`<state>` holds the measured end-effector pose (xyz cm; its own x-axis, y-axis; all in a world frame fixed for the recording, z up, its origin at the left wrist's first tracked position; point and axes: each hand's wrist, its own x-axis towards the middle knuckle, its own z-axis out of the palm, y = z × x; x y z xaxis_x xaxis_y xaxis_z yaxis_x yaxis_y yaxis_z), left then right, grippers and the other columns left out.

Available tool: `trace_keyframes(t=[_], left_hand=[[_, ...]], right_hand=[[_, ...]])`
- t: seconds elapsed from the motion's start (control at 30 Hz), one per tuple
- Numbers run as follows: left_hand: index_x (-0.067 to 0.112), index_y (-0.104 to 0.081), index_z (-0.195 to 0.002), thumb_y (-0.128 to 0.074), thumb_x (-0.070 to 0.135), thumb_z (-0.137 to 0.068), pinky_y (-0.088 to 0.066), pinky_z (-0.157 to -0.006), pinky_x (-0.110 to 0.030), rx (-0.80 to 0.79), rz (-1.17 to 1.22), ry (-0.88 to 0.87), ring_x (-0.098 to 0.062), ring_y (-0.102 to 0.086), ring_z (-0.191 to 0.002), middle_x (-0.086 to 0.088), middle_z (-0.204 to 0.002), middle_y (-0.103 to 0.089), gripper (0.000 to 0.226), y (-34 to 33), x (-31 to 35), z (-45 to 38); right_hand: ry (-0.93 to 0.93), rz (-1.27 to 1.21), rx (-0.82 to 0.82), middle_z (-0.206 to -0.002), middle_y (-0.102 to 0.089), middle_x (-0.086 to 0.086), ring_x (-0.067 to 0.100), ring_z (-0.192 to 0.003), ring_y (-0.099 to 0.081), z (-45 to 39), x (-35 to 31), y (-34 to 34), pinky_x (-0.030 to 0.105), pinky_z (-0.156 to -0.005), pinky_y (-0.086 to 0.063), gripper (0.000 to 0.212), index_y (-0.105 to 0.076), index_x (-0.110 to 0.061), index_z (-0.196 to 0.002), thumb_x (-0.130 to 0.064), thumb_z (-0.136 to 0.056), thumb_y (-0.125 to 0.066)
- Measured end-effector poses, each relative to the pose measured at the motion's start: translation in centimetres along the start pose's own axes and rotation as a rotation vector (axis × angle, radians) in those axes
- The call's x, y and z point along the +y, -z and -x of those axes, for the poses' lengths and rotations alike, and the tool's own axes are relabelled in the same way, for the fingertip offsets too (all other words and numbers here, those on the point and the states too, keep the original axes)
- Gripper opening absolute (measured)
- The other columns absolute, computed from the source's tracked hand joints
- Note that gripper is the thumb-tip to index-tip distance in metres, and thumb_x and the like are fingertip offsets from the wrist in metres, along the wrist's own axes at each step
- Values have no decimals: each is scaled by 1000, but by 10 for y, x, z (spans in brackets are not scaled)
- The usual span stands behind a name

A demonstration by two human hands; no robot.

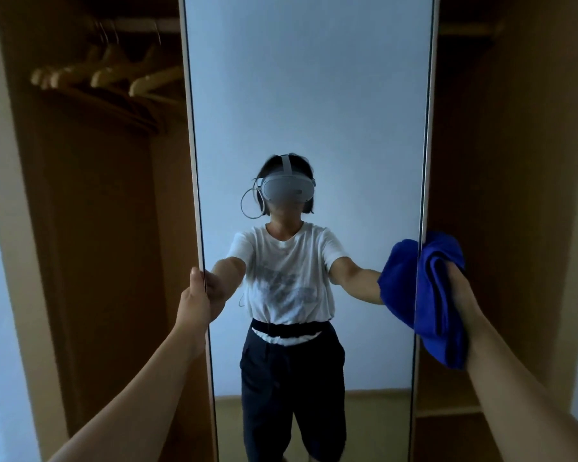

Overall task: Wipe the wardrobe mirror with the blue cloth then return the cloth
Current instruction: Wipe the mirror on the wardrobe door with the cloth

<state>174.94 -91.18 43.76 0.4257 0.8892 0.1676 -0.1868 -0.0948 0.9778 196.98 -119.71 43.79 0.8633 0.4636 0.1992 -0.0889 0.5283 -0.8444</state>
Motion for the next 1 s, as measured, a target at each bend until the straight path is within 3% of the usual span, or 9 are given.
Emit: trace_keyframes(t=[0.07, 0.17, 0.23, 0.33, 0.4, 0.57, 0.73, 0.83, 1.0], left_hand=[[6, -46, -135, -24, 46, -100, -33, -103, -43, 20, 0, 15, -33, -45, -125, -19, -136, -49, 57, -3, 4, 3], [4, -50, -130, -26, 41, -102, -36, -97, -38, 50, -3, 25, -33, -48, -120, -20, -130, -52, 52, -7, 18, 4], [5, -51, -128, -27, 38, -102, -37, -92, -36, 81, 5, 3, -32, -50, -118, -18, -126, -54, 49, -8, 32, 0], [9, -57, -116, -30, 38, -102, -40, -87, -34, 107, 29, -102, -26, -55, -107, -15, -115, -58, 42, -11, 54, -4], [11, -59, -106, -31, 40, -102, -43, -87, -35, 114, 51, -146, -25, -57, -106, -12, -109, -60, 40, -13, 62, -7], [6, -57, -122, -30, 44, -101, -41, -92, -36, 146, 61, -89, -30, -54, -115, -13, -113, -59, 51, -18, 64, -8], [4, -56, -123, -32, 40, -101, -43, -71, -25, 156, 88, -36, -18, -55, -74, -7, -82, -58, 48, -23, 73, -6], [9, -58, -119, -34, 48, -98, -41, -85, -36, 189, 107, 25, -30, -57, -99, -14, -104, -62, 50, -28, 75, -12], [8, -59, -119, -37, 50, -97, -40, -85, -37, 199, 121, 66, -32, -56, -108, -13, -103, -60, 52, -34, 73, -28]], right_hand=[[21, 34, -83, -66, -51, -9, 2, -57, -50, -1, -23, -17, 21, -60, -43, 24, -52, -26, -78, -37, -97, -43], [155, 169, -19, -59, -57, -11, 2, -52, -55, -5, -53, -37, 23, -57, -44, 22, -56, -25, -76, -33, -96, -49], [219, 204, 36, -76, -65, -3, 9, -68, -63, -8, -67, -49, 27, -62, -49, 16, -62, -18, -93, -32, -93, -55], [228, 174, 83, -102, -67, 8, 23, -91, -66, -12, -68, -54, 37, -78, -53, 34, -61, -12, -116, -33, -89, -62], [194, 159, 101, -107, -66, 9, 25, -93, -65, -10, -59, -52, 41, -84, -53, 31, -61, -16, -113, -33, -88, -63], [127, 149, 112, -107, -64, 8, 24, -94, -63, -7, -37, -41, 38, -78, -52, 15, -59, -24, -103, -30, -89, -61], [96, 106, 169, -115, -62, 10, 28, -99, -63, -14, -34, -43, 39, -80, -52, 48, -50, -16, -129, -30, -86, -66], [114, 94, 198, -116, -61, 10, 27, -100, -62, -18, -32, -47, 38, -78, -51, 48, -49, -15, -129, -28, -86, -66], [126, 82, 257, -113, -62, 8, 25, -98, -61, -27, -28, -55, 40, -81, -50, 44, -51, -18, -124, -28, -85, -67]])
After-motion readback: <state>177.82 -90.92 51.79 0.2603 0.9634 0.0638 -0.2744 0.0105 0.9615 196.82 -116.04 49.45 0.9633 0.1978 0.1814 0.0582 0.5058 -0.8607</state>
